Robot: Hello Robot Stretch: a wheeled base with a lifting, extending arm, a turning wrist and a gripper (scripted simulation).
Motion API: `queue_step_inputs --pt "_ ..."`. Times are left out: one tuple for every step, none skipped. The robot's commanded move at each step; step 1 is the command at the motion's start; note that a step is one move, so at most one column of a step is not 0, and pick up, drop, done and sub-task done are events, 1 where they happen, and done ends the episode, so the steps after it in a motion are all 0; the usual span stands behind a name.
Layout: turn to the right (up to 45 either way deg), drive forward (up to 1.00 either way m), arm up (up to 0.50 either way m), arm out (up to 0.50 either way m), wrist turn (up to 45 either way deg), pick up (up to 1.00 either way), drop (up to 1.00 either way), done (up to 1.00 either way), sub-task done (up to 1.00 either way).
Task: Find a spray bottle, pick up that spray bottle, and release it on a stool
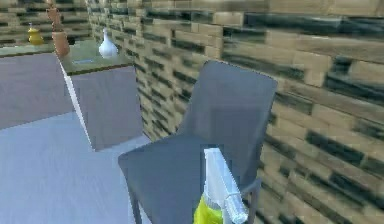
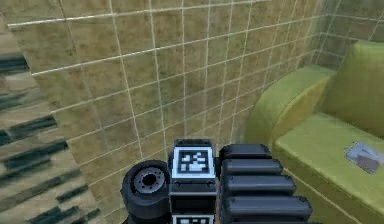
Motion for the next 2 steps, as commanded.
queue_step_inputs --pt "-45.0 0.0 0.0 0.0 0.0 0.0 0.0 0.0 0.0" --pt "0.0 0.25 0.0 0.0 0.0 0.0 0.0 0.0 0.0"
